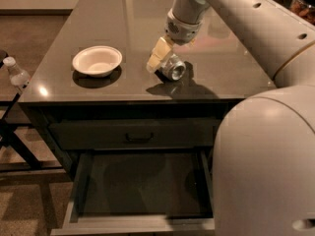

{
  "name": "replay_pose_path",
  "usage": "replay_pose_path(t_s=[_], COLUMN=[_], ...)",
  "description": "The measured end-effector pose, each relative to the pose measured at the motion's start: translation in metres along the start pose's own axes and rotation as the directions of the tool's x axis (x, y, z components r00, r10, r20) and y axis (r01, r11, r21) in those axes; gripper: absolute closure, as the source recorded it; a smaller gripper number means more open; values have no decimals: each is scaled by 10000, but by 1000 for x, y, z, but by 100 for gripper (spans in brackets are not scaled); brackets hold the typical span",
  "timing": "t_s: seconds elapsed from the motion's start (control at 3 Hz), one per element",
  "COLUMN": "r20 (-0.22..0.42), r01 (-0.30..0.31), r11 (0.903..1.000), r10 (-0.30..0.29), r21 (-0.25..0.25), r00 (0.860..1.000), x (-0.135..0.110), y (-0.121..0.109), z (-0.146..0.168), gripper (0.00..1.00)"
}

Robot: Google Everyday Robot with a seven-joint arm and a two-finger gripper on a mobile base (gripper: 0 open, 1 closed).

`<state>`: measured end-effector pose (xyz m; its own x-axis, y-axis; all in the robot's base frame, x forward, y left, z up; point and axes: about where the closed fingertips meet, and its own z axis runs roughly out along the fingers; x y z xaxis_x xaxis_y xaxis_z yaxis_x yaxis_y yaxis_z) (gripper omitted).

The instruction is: Place 7up can into middle drawer

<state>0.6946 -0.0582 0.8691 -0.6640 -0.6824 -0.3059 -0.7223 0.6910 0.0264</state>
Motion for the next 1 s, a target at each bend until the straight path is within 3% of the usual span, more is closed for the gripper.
replay_pose_path(t_s=[1.0], r20=[-319], r01=[-8], r11=[9998], r10=[1], r21=[-218], r00=[9995], x=[3], y=[4], z=[25], gripper=[0])
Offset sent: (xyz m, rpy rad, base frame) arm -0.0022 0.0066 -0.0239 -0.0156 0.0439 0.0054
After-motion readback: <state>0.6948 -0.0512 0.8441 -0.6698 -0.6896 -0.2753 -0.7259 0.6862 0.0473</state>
